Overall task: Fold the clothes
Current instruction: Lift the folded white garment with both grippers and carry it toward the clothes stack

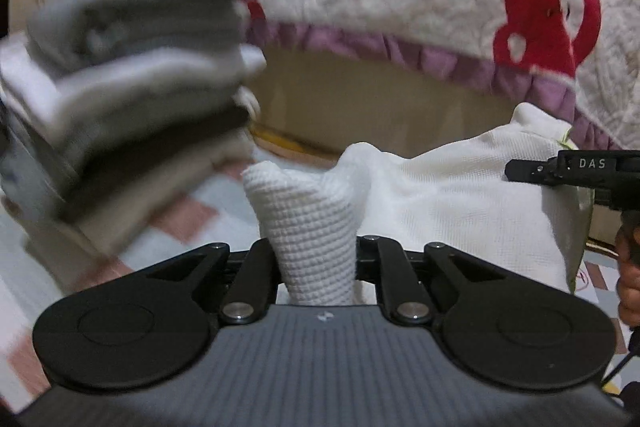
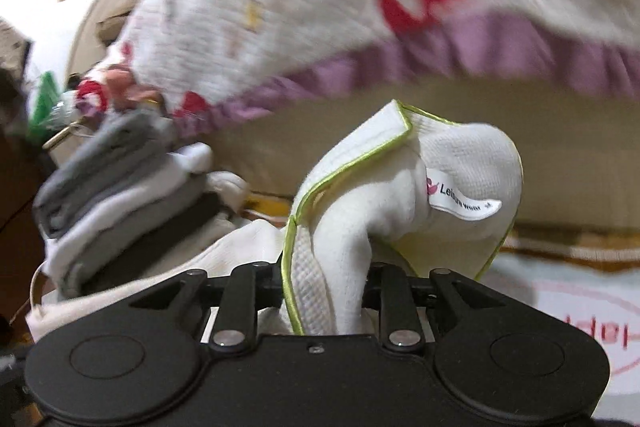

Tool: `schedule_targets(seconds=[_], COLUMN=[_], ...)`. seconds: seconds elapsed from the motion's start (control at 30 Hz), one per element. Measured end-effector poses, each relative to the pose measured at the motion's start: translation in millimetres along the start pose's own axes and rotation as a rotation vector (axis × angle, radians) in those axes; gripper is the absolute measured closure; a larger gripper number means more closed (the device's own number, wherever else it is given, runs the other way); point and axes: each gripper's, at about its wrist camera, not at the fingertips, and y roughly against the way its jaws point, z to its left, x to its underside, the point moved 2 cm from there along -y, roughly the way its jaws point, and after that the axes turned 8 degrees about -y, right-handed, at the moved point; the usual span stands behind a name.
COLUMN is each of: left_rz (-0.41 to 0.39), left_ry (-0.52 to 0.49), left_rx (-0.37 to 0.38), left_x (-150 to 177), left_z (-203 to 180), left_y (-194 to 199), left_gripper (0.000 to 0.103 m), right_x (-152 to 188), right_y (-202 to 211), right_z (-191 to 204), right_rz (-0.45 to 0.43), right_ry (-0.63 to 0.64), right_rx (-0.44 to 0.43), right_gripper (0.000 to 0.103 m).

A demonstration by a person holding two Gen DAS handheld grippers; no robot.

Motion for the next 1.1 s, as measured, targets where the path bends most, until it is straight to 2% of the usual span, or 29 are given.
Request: schedule_targets(seconds=[0.1,0.2,0.37,0.43,0.57,0.67,0.73,0.8,0.87,0.9,0.93,1.03,1.07,1.1], left_rz=[-0.058,-0.121,-0.222,-0.261,-0.240,-0.195,-0.144,-0.033,0.035,0.068,0.075,0.025,0.018,0.012], left_ry=[-0.018,-0.069,-0.191,-0.282,-0.364,-0.240,-0.157,-0.061,0.034,0.082,0.071,-0.037,-0.034,-0.025], left_rx=[-0.017,-0.053,-0.166,-0.222,-0.296,-0.352,-0.375,-0.342,-0.332,-0.328,-0.332,-0.347,-0.345,-0.343], left_x=[-28,-62,-130,-155,-213,-244,-251,-244,-225,-215,-206,-189,-187,-186], left_z=[34,64,119,133,173,216,240,267,297,312,315,308,309,310], left_y=[33,66,97,97,72,30,-6,-50,-77,-91,-98,-105,-108,-110], left_gripper=[0.092,0.092,0.092,0.092,0.092,0.092,0.092,0.092,0.092,0.092,0.092,0.092,0.092,0.092], right_x=[-20,-48,-102,-123,-164,-182,-184,-174,-154,-144,-135,-125,-125,-125], right_y=[11,16,9,0,-39,-78,-115,-159,-204,-221,-231,-245,-249,-253], right_z=[40,89,181,215,276,294,296,289,278,273,267,245,241,236], right_rz=[-0.040,-0.072,-0.098,-0.101,-0.094,-0.084,-0.052,0.025,0.104,0.144,0.148,0.156,0.170,0.185], right_ry=[0.020,0.062,0.171,0.203,0.248,0.149,0.022,-0.102,-0.157,-0.160,-0.170,-0.243,-0.262,-0.280], right_rx=[-0.058,-0.156,-0.311,-0.351,-0.411,-0.467,-0.507,-0.509,-0.401,-0.375,-0.353,-0.408,-0.422,-0.435], right_gripper=[0.076,0.076,0.076,0.076,0.076,0.076,0.075,0.066,0.066,0.066,0.066,0.061,0.056,0.057])
